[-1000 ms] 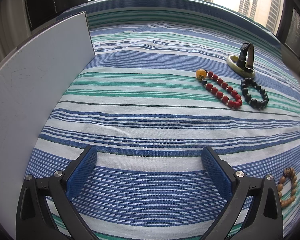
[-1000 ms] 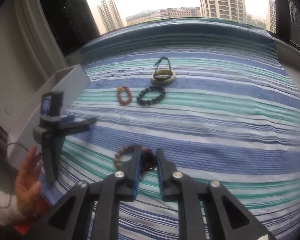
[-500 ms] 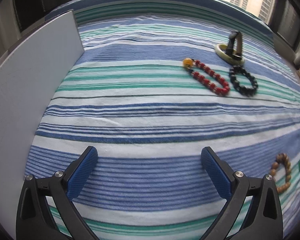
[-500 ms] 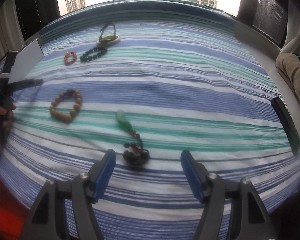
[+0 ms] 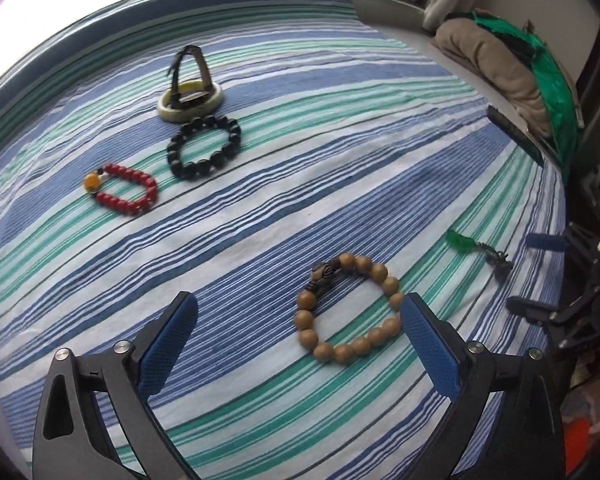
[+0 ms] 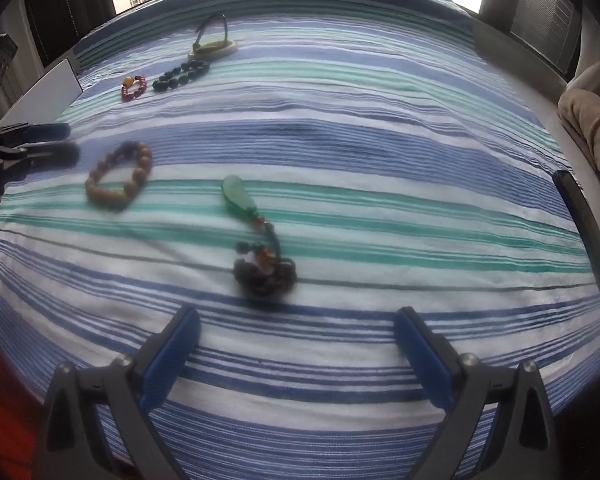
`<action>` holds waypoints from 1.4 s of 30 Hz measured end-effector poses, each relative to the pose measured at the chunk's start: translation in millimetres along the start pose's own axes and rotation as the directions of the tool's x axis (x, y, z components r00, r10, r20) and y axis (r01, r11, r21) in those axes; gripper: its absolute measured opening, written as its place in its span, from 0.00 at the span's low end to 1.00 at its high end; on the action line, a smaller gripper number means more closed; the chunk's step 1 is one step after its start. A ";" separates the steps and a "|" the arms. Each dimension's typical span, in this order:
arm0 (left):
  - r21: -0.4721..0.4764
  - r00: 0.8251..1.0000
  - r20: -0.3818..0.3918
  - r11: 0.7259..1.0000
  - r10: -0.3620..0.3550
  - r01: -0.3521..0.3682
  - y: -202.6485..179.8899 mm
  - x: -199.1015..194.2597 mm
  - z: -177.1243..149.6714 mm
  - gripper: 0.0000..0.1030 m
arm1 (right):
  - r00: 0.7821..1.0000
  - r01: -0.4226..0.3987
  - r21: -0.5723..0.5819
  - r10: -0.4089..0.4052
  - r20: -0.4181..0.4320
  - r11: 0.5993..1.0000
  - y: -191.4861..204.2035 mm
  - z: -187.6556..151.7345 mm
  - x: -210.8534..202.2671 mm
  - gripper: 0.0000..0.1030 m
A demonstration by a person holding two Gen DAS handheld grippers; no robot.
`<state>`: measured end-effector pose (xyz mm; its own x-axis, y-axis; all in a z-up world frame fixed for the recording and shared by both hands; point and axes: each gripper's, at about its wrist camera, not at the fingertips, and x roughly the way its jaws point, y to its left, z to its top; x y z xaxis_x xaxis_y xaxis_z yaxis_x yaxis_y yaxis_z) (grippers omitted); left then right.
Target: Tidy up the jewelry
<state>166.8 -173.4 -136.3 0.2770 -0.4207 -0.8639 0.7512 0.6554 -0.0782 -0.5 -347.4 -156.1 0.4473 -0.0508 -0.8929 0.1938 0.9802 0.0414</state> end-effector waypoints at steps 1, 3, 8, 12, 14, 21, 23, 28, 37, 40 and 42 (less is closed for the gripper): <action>0.041 1.000 -0.028 0.999 0.011 -0.010 -4.0 9.0 0.7 0.77 | 1.000 -0.006 0.014 0.005 0.024 1.000 -3.1 0.0 -6.2 0.96; 0.106 0.998 -0.034 0.994 0.044 -0.040 -9.6 18.3 -1.3 0.69 | 0.998 -0.008 0.017 0.007 0.055 1.000 -6.7 -0.3 -18.1 0.96; 0.123 1.000 -0.024 0.992 0.012 -0.009 -17.0 20.1 4.7 0.30 | 0.995 -0.001 -0.002 0.002 0.101 1.000 -9.1 1.3 -36.9 0.94; 0.187 0.999 -0.034 0.981 -0.039 0.045 -38.3 11.2 -10.2 0.11 | 0.998 -0.019 -0.016 0.020 0.067 1.000 -7.0 11.4 -28.8 0.71; 0.152 1.000 0.004 0.988 -0.025 0.024 -36.4 0.3 -17.9 0.11 | 0.999 -0.025 -0.047 0.027 0.045 0.999 0.0 16.0 -20.4 0.66; -0.047 0.989 0.130 0.996 -0.065 0.072 -4.2 -55.9 -39.3 0.10 | 0.999 -0.024 -0.150 0.020 -0.033 0.988 22.8 27.6 11.2 0.45; -0.096 0.985 0.158 0.992 -0.064 0.080 6.9 -72.7 -46.5 0.10 | 0.999 -0.012 -0.165 0.004 -0.046 0.986 29.1 32.7 8.5 0.09; -0.211 0.963 0.267 0.972 -0.040 0.099 33.6 -135.1 -58.4 0.10 | 0.993 -0.107 -0.164 0.115 0.039 0.981 46.8 58.2 -35.0 0.09; -0.407 0.874 0.429 0.913 0.230 -0.040 97.3 -302.4 -95.7 0.10 | 0.867 -0.377 -0.374 0.465 0.180 0.847 165.7 145.8 -133.1 0.08; -0.492 0.840 0.412 0.862 0.353 -0.121 126.2 -343.2 -120.0 0.10 | 0.805 -0.460 -0.447 0.573 0.153 0.767 224.6 175.0 -147.8 0.08; -0.550 0.812 0.367 0.810 0.453 -0.203 146.7 -359.4 -140.3 0.10 | 0.762 -0.508 -0.491 0.635 0.126 0.708 268.6 191.1 -154.3 0.07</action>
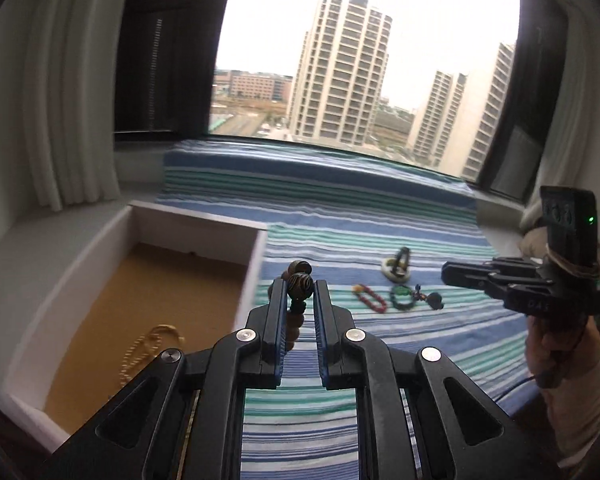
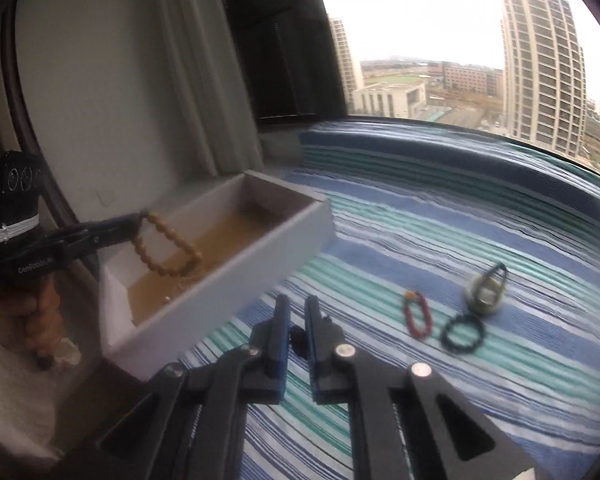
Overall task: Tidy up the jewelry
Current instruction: 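Carry the jade pendant and wooden bracelet over the white box with both tools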
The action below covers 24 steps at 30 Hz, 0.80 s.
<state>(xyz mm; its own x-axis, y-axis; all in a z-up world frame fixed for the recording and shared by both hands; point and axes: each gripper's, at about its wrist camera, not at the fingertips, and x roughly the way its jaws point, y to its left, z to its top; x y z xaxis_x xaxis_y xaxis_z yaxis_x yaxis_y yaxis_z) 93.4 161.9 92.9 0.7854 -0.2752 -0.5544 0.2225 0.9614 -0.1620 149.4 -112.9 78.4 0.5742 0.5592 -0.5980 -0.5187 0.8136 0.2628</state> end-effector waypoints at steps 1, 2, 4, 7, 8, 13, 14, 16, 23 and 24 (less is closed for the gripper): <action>-0.023 0.999 -0.003 0.999 0.038 -0.038 16.3 -2.9 -1.8 0.10 | 1.000 -0.029 -0.026 0.029 0.000 0.999 14.5 12.0 12.7 0.07; -0.050 0.998 -0.010 0.996 0.067 -0.068 33.0 -4.8 -4.8 0.10 | 0.998 -0.056 -0.058 0.056 -0.006 0.997 30.3 24.6 27.9 0.07; -0.095 0.990 -0.027 0.985 0.140 -0.142 64.8 -6.1 -14.7 0.10 | 0.992 -0.124 -0.098 0.122 -0.033 0.987 60.2 43.3 58.6 0.07; -0.171 0.975 -0.069 0.960 0.213 -0.222 110.2 -4.5 -36.6 0.10 | 0.972 -0.222 -0.127 0.209 -0.109 0.967 106.8 56.4 105.4 0.07; -0.197 0.970 -0.087 0.950 0.228 -0.241 123.0 -2.3 -45.1 0.10 | 0.965 -0.243 -0.138 0.224 -0.137 0.960 120.5 57.4 120.0 0.07; -0.259 0.955 -0.137 0.921 0.263 -0.291 155.3 -3.5 -75.1 0.10 | 0.959 -0.245 -0.172 0.212 -0.190 0.954 138.3 58.7 155.8 0.07; -0.261 0.955 -0.136 0.920 0.264 -0.292 156.9 -7.3 -77.9 0.10 | 0.962 -0.226 -0.154 0.196 -0.188 0.962 126.7 60.4 156.6 0.07; -0.261 0.957 -0.129 0.922 0.261 -0.287 157.6 -13.2 -80.4 0.10 | 0.975 -0.158 -0.094 0.140 -0.170 0.983 92.9 62.4 159.4 0.08; -0.258 0.971 -0.110 0.937 0.213 -0.235 152.6 -10.3 -79.2 0.11 | 0.908 0.057 -0.096 -0.091 -0.408 0.994 -14.5 6.2 259.1 0.51; -0.262 0.972 -0.112 0.938 0.206 -0.229 152.6 -10.5 -80.5 0.11 | 0.897 0.052 -0.125 -0.102 -0.430 0.991 -17.5 -5.9 276.3 0.51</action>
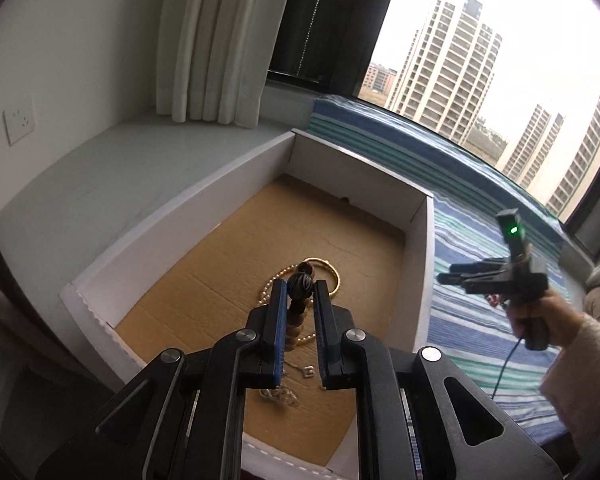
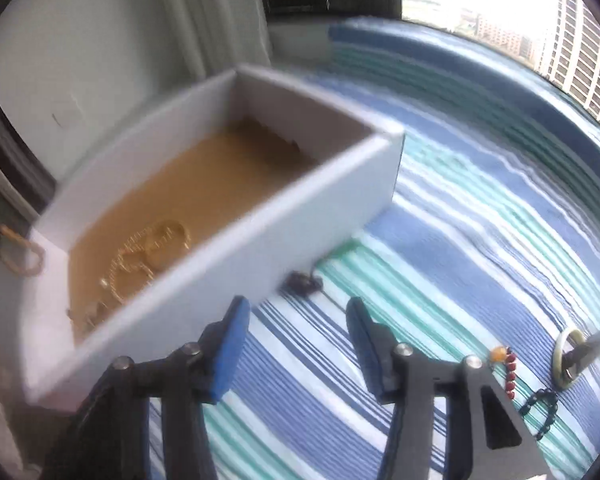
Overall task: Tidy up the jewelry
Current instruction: 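Carry the jade pendant and wooden bracelet over the white box with both tools, then open both tools to drop the pieces into the box, then move both open tools back over the bed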
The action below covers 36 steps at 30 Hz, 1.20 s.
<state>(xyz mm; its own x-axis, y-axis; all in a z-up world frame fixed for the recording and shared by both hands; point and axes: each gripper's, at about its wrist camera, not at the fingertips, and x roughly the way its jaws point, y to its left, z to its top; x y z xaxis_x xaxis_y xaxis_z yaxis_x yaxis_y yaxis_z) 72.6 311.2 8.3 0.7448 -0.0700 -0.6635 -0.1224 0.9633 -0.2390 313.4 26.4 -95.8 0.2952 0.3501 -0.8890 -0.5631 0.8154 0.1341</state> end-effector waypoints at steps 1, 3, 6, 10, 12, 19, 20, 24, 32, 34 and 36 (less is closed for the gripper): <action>-0.005 1.000 -0.005 1.000 -0.008 0.008 -0.1 0.7 -1.7 0.11 | 1.000 0.012 -0.030 -0.013 -0.012 0.999 -0.2 -3.2 16.0 0.51; -0.011 1.000 -0.012 1.000 -0.017 0.017 -0.9 1.4 -3.8 0.11 | 0.998 0.056 -0.085 -0.056 -0.003 0.995 7.2 -2.0 39.1 0.51; -0.011 1.000 -0.023 1.000 -0.018 0.017 -2.1 2.2 -7.0 0.11 | 0.991 0.124 -0.128 -0.118 0.057 0.984 19.1 7.6 57.3 0.49; -0.015 1.000 -0.026 1.000 -0.008 0.007 -1.7 -3.4 -10.7 0.11 | 0.995 0.096 -0.075 -0.093 0.044 0.993 11.3 8.6 62.0 0.13; -0.013 1.000 -0.024 1.000 -0.001 0.001 -1.2 -4.9 -11.1 0.11 | 0.995 0.077 -0.066 -0.073 0.064 0.995 8.9 4.5 40.8 0.13; -0.009 0.998 -0.026 0.998 0.056 -0.056 4.8 -0.7 -9.0 0.11 | 0.976 -0.103 -0.102 0.120 0.184 0.990 61.9 22.9 -87.6 0.13; -0.008 0.997 -0.025 0.998 0.068 -0.068 5.8 0.7 -9.1 0.11 | 0.969 -0.134 -0.121 0.156 0.193 0.984 77.3 27.5 -100.1 0.13; -0.006 0.994 -0.035 0.994 0.108 -0.108 11.1 5.9 -10.1 0.11 | 0.948 -0.244 -0.181 0.274 0.163 0.953 139.9 38.1 -108.8 0.13; -0.006 0.979 -0.088 0.983 0.182 -0.183 21.2 21.0 -17.1 0.12 | 0.944 -0.318 -0.217 0.329 0.016 0.923 240.9 19.6 -39.9 0.16; -0.023 0.973 -0.116 0.979 0.197 -0.201 23.9 26.2 -20.2 0.34 | 0.945 -0.327 -0.214 0.326 -0.040 0.921 247.2 13.2 -29.0 0.41; -0.036 0.973 -0.117 0.978 0.199 -0.205 23.0 27.9 -22.9 0.70 | 0.955 -0.291 -0.229 0.296 -0.013 0.929 243.5 5.9 -37.8 0.68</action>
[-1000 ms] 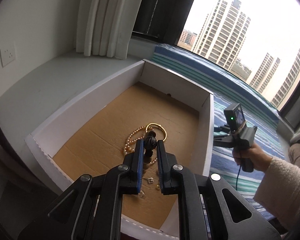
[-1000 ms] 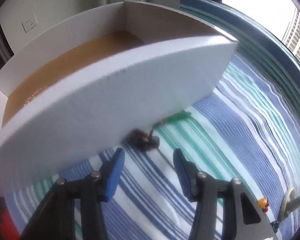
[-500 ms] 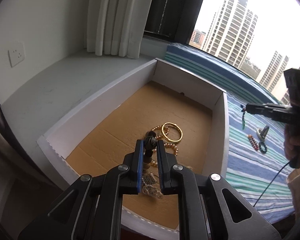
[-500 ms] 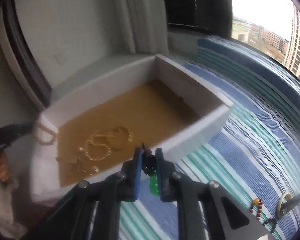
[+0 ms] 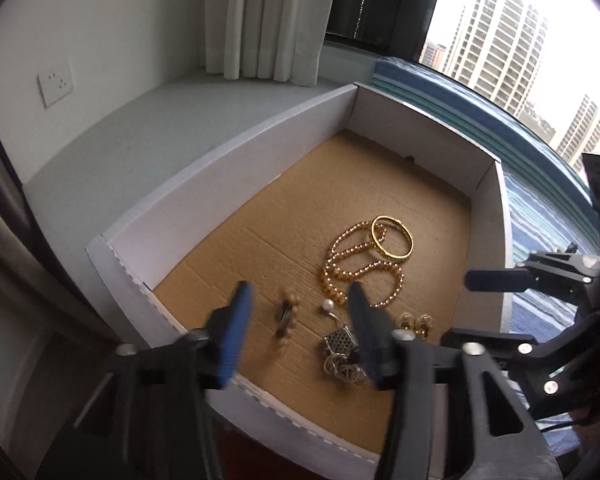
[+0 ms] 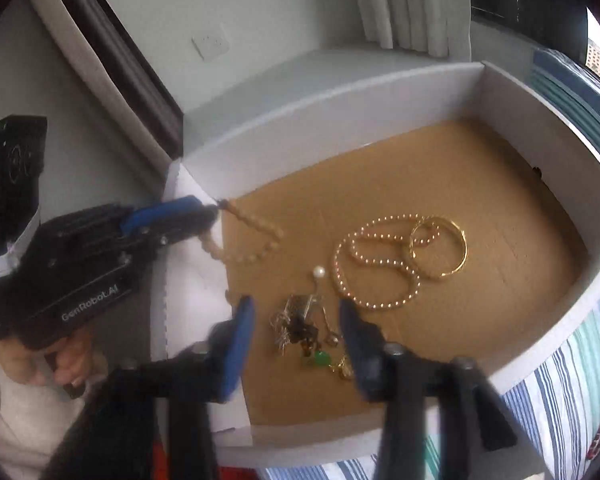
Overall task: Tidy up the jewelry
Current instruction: 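Move both open tools back over the bed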
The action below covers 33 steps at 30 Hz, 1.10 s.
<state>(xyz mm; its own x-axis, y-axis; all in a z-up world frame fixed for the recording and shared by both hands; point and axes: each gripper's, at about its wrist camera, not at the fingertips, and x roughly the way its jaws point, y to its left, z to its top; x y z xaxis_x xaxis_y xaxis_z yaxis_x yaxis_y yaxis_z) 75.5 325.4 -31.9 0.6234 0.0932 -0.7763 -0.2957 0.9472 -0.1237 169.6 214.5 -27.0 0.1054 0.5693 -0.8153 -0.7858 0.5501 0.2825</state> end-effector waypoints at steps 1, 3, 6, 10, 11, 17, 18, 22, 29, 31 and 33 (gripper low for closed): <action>0.001 1.000 0.016 1.000 0.002 -0.002 -2.0 -0.7 -1.1 0.78 | 0.999 0.042 -0.012 -0.042 0.010 0.999 -7.4 -5.6 -3.0 0.68; 0.016 1.000 0.028 1.000 0.002 -0.002 -10.1 -1.8 -2.1 0.78 | 0.993 0.117 -0.018 -0.117 0.028 0.993 -15.8 -14.0 -15.6 0.68; 0.028 0.998 0.053 0.999 -0.029 0.028 -29.9 -2.5 -2.6 0.78 | 0.984 0.164 0.021 -0.165 0.066 0.986 -33.3 -38.0 -40.2 0.69; 0.135 0.997 0.071 0.991 -0.022 0.012 -73.5 5.3 -12.1 0.85 | 0.973 0.200 0.101 -0.210 0.100 0.975 -54.5 -90.0 -72.5 0.69; 0.188 0.997 0.071 0.981 0.025 -0.038 -85.9 9.2 -17.2 0.85 | 0.969 0.208 0.125 -0.222 0.110 0.970 -59.4 -104.2 -79.7 0.69; 0.343 0.973 0.156 0.915 0.170 -0.214 -123.3 6.3 -38.5 0.82 | 0.928 0.301 0.304 -0.350 0.123 0.904 -82.7 -201.1 -120.4 0.69; 0.357 0.971 0.159 0.907 0.179 -0.226 -124.2 5.0 -41.6 0.82 | 0.921 0.317 0.331 -0.371 0.115 0.889 -87.1 -216.6 -127.0 0.69; 0.349 0.976 0.125 0.913 0.176 -0.210 -119.8 -2.4 -54.4 0.82 | 0.877 0.405 0.422 -0.475 0.072 0.811 -108.4 -278.6 -149.7 0.69; 0.242 0.949 0.257 0.938 0.184 -0.247 -129.0 -50.4 -46.4 0.96 | 0.766 0.566 0.527 -0.641 -0.053 0.634 -155.8 -348.6 -160.6 0.69; 0.259 0.940 0.316 0.941 0.129 -0.216 -148.6 -70.1 -43.0 0.99 | 0.740 0.586 0.556 -0.669 -0.071 0.589 -172.6 -361.9 -166.6 0.69; 0.298 0.952 0.303 0.946 0.034 -0.128 -173.7 -78.9 -43.7 0.99 | 0.720 0.592 0.589 -0.690 -0.079 0.550 -189.4 -369.9 -173.5 0.72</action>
<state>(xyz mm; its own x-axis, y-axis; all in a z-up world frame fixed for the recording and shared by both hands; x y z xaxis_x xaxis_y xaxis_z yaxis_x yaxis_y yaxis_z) 46.1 140.1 23.8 0.8029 0.2136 -0.5565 -0.1443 0.9755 0.1663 74.8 -214.5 -126.0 0.5700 -0.0179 -0.8215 -0.0112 0.9995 -0.0295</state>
